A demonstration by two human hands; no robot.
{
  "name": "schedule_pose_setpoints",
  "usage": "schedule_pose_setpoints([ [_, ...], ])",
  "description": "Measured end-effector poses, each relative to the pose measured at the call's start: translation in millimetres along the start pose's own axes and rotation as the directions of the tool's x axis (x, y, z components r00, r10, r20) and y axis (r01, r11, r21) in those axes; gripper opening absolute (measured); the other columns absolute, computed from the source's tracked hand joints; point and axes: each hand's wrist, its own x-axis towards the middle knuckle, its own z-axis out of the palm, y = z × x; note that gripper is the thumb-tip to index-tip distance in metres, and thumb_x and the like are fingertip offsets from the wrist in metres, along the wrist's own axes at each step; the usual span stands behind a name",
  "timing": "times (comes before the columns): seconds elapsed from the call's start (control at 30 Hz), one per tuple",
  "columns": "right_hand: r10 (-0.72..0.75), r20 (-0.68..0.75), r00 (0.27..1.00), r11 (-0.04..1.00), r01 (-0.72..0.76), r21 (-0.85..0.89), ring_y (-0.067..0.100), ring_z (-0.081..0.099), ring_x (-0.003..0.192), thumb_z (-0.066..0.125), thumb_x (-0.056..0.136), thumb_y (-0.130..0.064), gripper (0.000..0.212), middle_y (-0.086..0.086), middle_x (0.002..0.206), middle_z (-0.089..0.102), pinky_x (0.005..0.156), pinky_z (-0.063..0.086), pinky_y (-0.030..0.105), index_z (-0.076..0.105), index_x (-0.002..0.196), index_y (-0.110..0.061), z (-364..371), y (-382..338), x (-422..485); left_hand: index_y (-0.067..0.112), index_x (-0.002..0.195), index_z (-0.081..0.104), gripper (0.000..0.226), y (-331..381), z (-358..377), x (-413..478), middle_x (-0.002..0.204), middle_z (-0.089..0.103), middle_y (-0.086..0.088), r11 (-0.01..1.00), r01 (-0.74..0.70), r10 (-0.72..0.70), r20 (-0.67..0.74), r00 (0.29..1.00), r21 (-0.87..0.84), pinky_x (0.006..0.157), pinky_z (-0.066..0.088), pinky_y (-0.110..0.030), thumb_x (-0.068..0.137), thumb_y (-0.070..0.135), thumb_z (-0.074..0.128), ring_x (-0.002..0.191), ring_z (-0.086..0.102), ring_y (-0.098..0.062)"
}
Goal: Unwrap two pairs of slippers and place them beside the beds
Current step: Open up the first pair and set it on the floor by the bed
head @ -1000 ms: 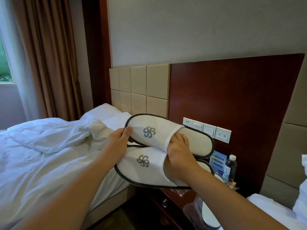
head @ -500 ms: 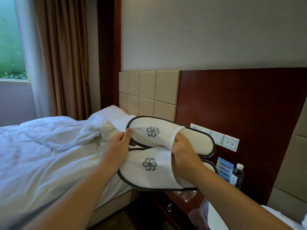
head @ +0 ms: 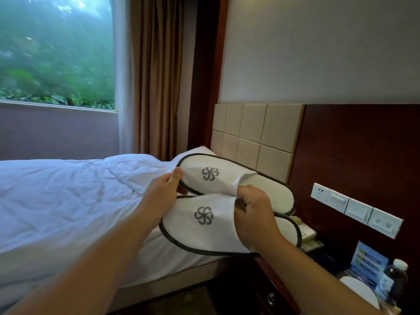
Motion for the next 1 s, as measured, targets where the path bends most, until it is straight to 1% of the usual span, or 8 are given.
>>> schedule_pose_setpoints([
  [0.13,-0.111,0.008,0.994,0.994,0.111,0.008,0.017,0.057,0.076,0.066,0.084,-0.006,0.006,0.004,0.077,0.063,0.068,0.050,0.038,0.066,0.078,-0.006,11.5,-8.9,2.9,0.028,0.094,0.071,0.050,-13.8,-10.5,5.3,0.078,0.078,0.004,0.983,0.177,-0.174,0.061,0.983,-0.057,0.084,0.053,-0.042,0.099,0.061,0.034,0.087,0.071,-0.022],
  [0.27,-0.210,-0.022,0.977,0.961,0.211,0.179,-0.006,0.056,0.075,0.058,0.081,-0.007,0.022,-0.018,0.073,0.059,0.066,0.041,0.005,0.066,0.076,-0.027,18.3,-25.2,8.5,0.033,0.095,0.071,0.049,-27.8,-22.5,8.6,0.079,0.077,0.009,0.980,0.198,-0.196,0.040,0.980,-0.029,0.071,0.051,-0.034,0.098,0.063,0.033,0.081,0.072,-0.015],
  [0.33,-0.260,-0.011,0.966,0.938,0.255,0.234,-0.008,0.057,0.080,0.058,0.080,-0.007,0.022,-0.014,0.079,0.064,0.070,0.039,0.002,0.073,0.085,-0.022,26.5,-29.7,15.4,0.031,0.090,0.072,0.052,-28.9,-32.5,8.4,0.080,0.077,0.011,0.988,0.152,-0.152,-0.028,0.988,0.006,0.066,0.049,-0.030,0.097,0.064,0.033,0.078,0.072,-0.013],
  [0.53,-0.175,0.217,0.960,0.913,0.076,0.401,0.024,0.062,0.072,0.058,0.083,0.001,0.013,0.010,0.073,0.067,0.069,0.054,0.044,0.067,0.076,-0.005,64.5,-13.6,43.8,0.023,0.086,0.072,0.054,-39.5,-68.3,-5.7,0.080,0.075,0.008,0.988,0.143,-0.129,-0.209,0.969,0.054,0.070,0.053,-0.032,0.099,0.061,0.036,0.076,0.070,-0.017],
  [0.73,-0.224,0.293,0.930,0.784,-0.007,0.621,0.020,0.059,0.060,0.063,0.082,-0.009,0.013,0.008,0.065,0.064,0.055,0.051,0.035,0.064,0.071,-0.004,108.3,-20.8,31.2,0.032,0.075,0.072,0.050,-60.7,-105.1,-22.3,0.083,0.075,0.011,0.965,0.228,-0.187,-0.267,0.945,0.130,0.057,0.050,-0.026,0.096,0.064,0.039,0.063,0.070,-0.011],
  [0.83,-0.185,0.329,0.926,0.794,-0.057,0.605,0.013,0.036,0.052,0.062,0.080,-0.003,0.023,0.011,0.055,0.039,0.049,0.032,0.029,0.047,0.064,0.005,139.9,-10.3,29.1,0.029,0.075,0.072,0.053,-83.3,-114.6,-27.0,0.082,0.075,0.011,0.947,0.261,-0.194,-0.315,0.929,0.188,0.057,0.051,-0.028,0.096,0.065,0.039,0.065,0.070,-0.012],
  [0.9,-0.197,0.401,0.895,0.830,-0.065,0.554,0.026,0.043,0.053,0.060,0.080,-0.003,0.012,0.024,0.063,0.051,0.051,0.037,0.035,0.055,0.074,0.007,162.9,-6.5,29.9,0.024,0.074,0.071,0.056,-106.8,-118.0,-30.6,0.078,0.074,0.008,0.932,0.303,-0.216,-0.370,0.904,0.196,0.056,0.051,-0.029,0.096,0.065,0.039,0.067,0.069,-0.016],
  [1.0,-0.230,0.464,0.855,0.915,0.028,0.402,0.028,0.047,0.057,0.053,0.076,-0.012,0.006,0.019,0.066,0.056,0.052,0.040,0.037,0.056,0.073,-0.010,199.2,-8.3,31.2,0.020,0.071,0.068,0.057,-147.2,-128.4,-35.9,0.070,0.069,0.002,0.911,0.372,-0.256,-0.463,0.849,0.178,0.057,0.046,-0.033,0.098,0.062,0.039,0.069,0.066,-0.020],
])
